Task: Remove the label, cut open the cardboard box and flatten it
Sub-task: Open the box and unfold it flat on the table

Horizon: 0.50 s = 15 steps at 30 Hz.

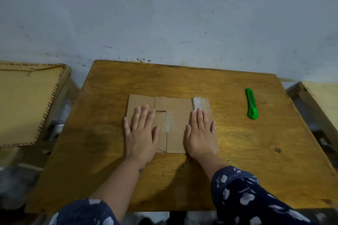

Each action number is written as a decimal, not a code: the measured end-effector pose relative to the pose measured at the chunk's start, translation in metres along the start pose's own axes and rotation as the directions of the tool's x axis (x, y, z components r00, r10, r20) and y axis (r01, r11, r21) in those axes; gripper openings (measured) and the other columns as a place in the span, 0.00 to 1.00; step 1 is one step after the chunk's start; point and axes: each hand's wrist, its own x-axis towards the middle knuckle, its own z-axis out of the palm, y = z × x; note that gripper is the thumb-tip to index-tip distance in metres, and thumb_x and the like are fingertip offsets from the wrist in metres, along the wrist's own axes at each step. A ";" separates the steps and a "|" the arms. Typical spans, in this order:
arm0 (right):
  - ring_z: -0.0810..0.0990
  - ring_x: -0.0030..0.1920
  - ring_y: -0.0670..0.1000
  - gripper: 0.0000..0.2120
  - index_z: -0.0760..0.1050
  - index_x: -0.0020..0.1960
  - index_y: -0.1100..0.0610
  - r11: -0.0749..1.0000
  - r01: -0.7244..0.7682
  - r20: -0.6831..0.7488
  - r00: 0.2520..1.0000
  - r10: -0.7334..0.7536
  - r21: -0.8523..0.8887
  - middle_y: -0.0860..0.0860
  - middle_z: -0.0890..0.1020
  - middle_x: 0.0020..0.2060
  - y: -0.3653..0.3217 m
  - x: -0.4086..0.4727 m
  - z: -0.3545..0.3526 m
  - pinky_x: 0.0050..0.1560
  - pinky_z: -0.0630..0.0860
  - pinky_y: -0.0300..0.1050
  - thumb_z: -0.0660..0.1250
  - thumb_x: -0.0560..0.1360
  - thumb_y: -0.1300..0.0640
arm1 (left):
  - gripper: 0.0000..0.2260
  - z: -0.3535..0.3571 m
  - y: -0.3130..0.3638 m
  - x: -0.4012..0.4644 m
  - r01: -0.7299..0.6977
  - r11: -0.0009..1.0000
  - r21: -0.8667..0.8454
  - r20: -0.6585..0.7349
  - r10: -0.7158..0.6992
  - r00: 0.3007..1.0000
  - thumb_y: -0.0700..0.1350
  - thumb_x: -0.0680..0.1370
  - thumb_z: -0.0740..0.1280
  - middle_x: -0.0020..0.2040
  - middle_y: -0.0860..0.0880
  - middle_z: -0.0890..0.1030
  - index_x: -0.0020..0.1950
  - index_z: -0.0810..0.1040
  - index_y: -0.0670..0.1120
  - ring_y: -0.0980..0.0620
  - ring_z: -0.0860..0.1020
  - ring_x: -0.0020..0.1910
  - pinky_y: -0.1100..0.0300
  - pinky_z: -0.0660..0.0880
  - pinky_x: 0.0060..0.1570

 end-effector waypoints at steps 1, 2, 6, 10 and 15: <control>0.34 0.76 0.50 0.27 0.35 0.76 0.55 1.000 0.001 -0.002 1.000 -0.001 0.001 0.52 0.37 0.77 0.000 0.000 0.000 0.75 0.37 0.56 0.38 0.81 0.48 | 0.26 -0.003 -0.003 0.000 0.065 0.998 0.002 -0.058 -0.065 0.996 0.58 0.80 0.48 0.79 0.51 0.51 0.77 0.55 0.52 0.51 0.44 0.78 0.43 0.39 0.73; 0.34 0.76 0.50 0.27 0.36 0.76 0.55 1.000 0.003 -0.004 1.000 -0.003 0.005 0.52 0.37 0.77 0.000 0.000 0.000 0.75 0.37 0.56 0.38 0.81 0.48 | 0.25 -0.005 -0.006 0.000 0.130 0.991 -0.011 -0.101 -0.130 0.986 0.57 0.80 0.51 0.79 0.49 0.51 0.77 0.56 0.51 0.49 0.45 0.78 0.43 0.39 0.73; 0.34 0.76 0.50 0.27 0.35 0.76 0.55 1.000 0.003 -0.001 1.000 -0.003 0.014 0.52 0.37 0.77 0.001 0.000 -0.001 0.75 0.38 0.57 0.37 0.81 0.47 | 0.30 -0.018 -0.020 -0.004 0.328 0.924 -0.195 -0.047 -0.343 0.938 0.57 0.80 0.56 0.79 0.47 0.52 0.78 0.51 0.49 0.50 0.48 0.78 0.45 0.43 0.75; 0.35 0.76 0.49 0.27 0.36 0.77 0.54 0.999 0.013 -0.012 1.000 -0.013 0.051 0.51 0.38 0.77 0.002 -0.001 -0.002 0.76 0.39 0.56 0.38 0.81 0.47 | 0.32 -0.016 -0.036 -0.010 0.388 0.860 -0.331 0.077 -0.385 0.920 0.58 0.78 0.59 0.71 0.47 0.72 0.78 0.47 0.55 0.43 0.59 0.75 0.51 0.40 0.73; 0.46 0.77 0.49 0.25 0.47 0.77 0.52 0.968 -0.005 -0.098 0.995 0.031 0.249 0.50 0.50 0.78 0.007 0.003 -0.009 0.76 0.45 0.54 0.48 0.82 0.54 | 0.32 -0.022 -0.023 -0.008 0.320 0.788 -0.526 0.062 -0.340 0.939 0.46 0.80 0.62 0.54 0.50 0.83 0.78 0.46 0.53 0.49 0.78 0.56 0.59 0.72 0.54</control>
